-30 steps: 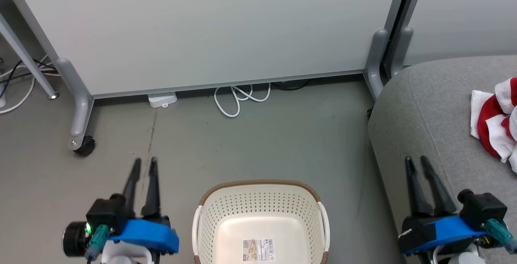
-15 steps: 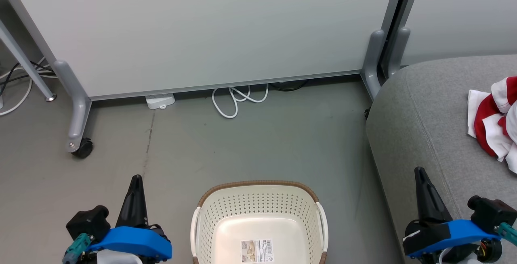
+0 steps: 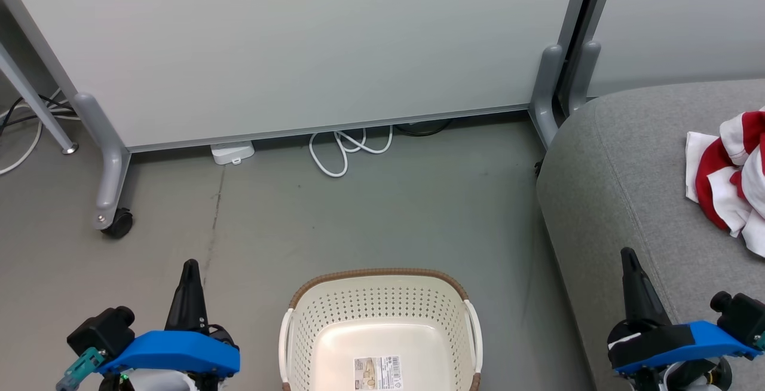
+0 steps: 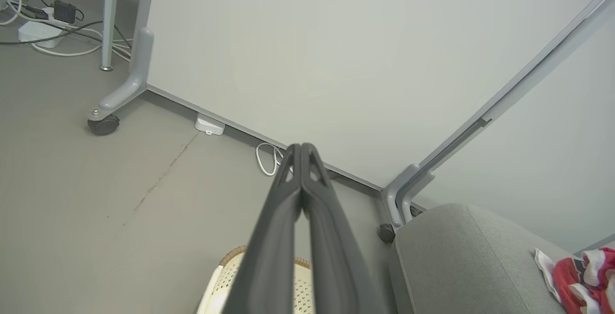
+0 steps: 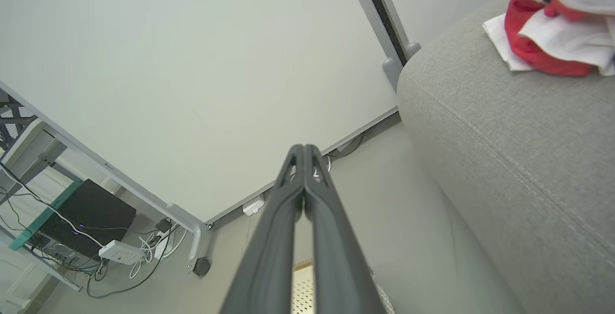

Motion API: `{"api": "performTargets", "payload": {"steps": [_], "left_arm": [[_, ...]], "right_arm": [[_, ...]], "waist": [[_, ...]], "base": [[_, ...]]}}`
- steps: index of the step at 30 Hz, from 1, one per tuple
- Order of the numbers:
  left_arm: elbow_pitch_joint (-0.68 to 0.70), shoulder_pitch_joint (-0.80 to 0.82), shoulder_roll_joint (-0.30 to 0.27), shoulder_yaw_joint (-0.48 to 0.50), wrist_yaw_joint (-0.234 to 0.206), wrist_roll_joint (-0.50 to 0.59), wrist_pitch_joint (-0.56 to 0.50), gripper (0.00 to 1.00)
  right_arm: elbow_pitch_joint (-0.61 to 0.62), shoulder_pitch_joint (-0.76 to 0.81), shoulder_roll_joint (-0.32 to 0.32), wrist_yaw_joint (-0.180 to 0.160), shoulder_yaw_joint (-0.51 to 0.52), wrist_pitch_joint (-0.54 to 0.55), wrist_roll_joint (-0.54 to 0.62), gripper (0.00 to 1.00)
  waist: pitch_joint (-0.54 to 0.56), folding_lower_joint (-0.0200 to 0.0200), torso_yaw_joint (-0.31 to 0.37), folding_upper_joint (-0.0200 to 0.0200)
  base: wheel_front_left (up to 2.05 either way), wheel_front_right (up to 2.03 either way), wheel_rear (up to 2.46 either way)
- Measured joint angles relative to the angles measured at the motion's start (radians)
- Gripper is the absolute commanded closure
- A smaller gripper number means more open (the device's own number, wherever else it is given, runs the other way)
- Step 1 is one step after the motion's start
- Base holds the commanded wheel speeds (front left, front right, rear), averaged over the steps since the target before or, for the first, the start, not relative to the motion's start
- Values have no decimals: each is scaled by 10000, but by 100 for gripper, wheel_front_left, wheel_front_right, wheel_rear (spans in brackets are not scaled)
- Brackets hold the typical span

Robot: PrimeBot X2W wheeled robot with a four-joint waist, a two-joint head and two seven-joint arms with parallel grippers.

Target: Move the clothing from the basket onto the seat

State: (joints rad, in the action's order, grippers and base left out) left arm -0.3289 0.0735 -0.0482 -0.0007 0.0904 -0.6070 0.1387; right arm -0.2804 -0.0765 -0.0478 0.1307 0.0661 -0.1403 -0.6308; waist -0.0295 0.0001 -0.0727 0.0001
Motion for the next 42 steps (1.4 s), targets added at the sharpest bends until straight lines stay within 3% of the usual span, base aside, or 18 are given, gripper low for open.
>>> {"api": "performTargets", "payload": {"steps": [42], "left_arm": [[426,136,-2,593,194,-5302,-1333,100]], "right_arm": [[174,-108,0,-2,247,1338,-5177,100]], "waist": [[111,0,305,0]], "base": [[0,0,0]]}}
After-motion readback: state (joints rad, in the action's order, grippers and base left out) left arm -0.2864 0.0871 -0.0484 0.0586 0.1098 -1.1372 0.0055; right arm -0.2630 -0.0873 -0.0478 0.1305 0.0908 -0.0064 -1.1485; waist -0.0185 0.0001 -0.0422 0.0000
